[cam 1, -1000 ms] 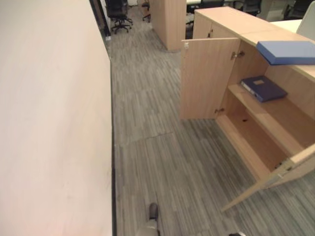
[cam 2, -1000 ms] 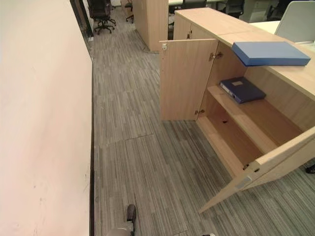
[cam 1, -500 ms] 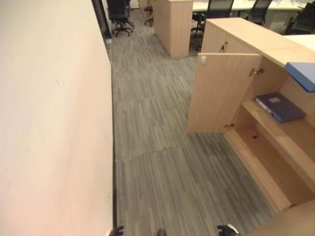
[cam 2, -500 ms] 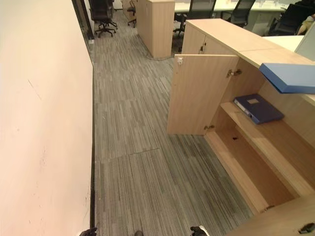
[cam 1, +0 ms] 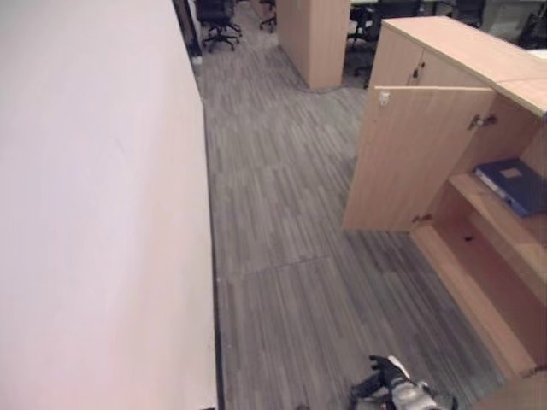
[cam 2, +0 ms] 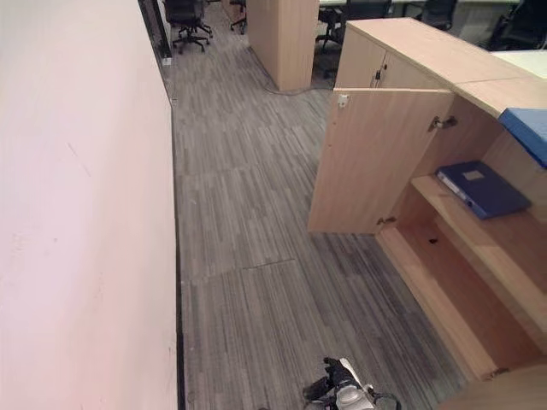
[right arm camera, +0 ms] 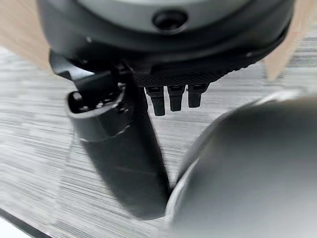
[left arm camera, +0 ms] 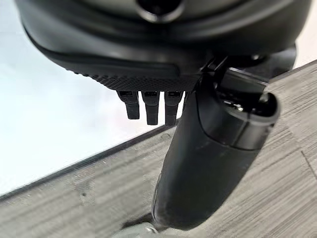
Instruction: Put the empty folder in the office cabinet
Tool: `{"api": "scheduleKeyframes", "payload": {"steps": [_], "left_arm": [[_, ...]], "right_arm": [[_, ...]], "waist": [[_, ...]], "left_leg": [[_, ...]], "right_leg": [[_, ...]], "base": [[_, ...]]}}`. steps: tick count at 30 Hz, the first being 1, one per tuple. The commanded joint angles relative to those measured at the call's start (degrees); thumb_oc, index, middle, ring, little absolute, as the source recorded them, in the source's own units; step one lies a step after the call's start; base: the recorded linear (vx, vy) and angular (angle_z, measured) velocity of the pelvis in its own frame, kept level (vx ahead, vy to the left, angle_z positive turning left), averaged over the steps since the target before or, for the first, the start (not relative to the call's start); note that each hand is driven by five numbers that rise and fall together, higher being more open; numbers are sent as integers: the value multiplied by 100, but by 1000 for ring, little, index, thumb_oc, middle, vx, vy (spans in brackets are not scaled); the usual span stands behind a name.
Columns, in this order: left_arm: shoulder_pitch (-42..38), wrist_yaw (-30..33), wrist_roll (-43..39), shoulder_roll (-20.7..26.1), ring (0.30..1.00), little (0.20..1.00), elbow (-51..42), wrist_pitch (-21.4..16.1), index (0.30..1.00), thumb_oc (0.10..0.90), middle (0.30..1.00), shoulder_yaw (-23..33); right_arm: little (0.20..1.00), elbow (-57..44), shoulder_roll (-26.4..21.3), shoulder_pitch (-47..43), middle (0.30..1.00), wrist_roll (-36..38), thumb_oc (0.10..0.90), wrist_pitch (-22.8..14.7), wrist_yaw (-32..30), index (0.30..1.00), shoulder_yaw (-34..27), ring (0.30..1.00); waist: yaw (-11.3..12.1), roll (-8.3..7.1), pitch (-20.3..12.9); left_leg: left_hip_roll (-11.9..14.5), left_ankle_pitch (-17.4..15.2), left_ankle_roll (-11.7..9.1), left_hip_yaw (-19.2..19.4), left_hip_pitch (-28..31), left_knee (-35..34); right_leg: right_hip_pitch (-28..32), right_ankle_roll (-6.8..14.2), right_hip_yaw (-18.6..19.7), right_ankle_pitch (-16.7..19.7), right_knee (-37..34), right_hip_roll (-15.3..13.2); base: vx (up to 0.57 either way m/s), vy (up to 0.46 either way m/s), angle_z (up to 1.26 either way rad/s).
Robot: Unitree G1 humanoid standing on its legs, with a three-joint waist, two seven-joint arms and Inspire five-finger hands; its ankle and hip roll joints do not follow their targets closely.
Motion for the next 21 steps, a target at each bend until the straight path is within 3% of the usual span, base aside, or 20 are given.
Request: {"api": "scheduleKeyframes", "payload": {"steps": [1, 7, 14, 17, 21], "left_arm": [[-4, -8, 196, 9, 900, 900, -20, -96, 900, 800, 900, 109], [63, 1, 249, -81, 900, 900, 125, -68, 900, 800, 900, 166], [-115, 40, 201, -87, 900, 900, 82, -82, 900, 800, 900, 27], [-295, 106, 136, -16, 900, 900, -184, -107, 900, 800, 900, -82], [-335, 124, 100, 50, 900, 900, -334, -111, 900, 800, 900, -112]], "right_arm": [[900, 64, -359, -132, 900, 40, 800, 22, -112, 900, -81, 900], [900, 206, -426, 30, 900, 9, 800, 37, -114, 900, -168, 900], [900, 633, -532, 234, 900, 54, 800, 55, -145, 900, -315, 900], [900, 876, -580, 309, 900, -12, 800, 63, -163, 900, -267, 900], [900, 919, -598, 352, 900, 55, 800, 52, -164, 900, -281, 900]], "waist": [[-141, -115, 126], [-191, -171, -85], [-335, -4, -166], [-343, 49, -150], [-358, 23, -170]], "left_leg": [[253, -318, -446, -138, 355, -10], [277, -610, -474, -315, 653, -49], [801, -745, -682, -492, 738, -49], [1153, -512, -879, -513, 684, 153], [1328, -236, -998, -544, 535, 557]], "right_leg": [[210, 89, 33, 1424, -1431, 195], [396, 63, -50, 1615, -1449, 88], [120, -165, -149, 1065, -634, 201], [60, -320, -177, 726, -273, 378], [113, -423, -190, 541, -173, 491]], "base": [[306, -118, 25], [275, -114, 34], [246, -158, 27], [276, -254, 22], [183, -191, 23]]}}
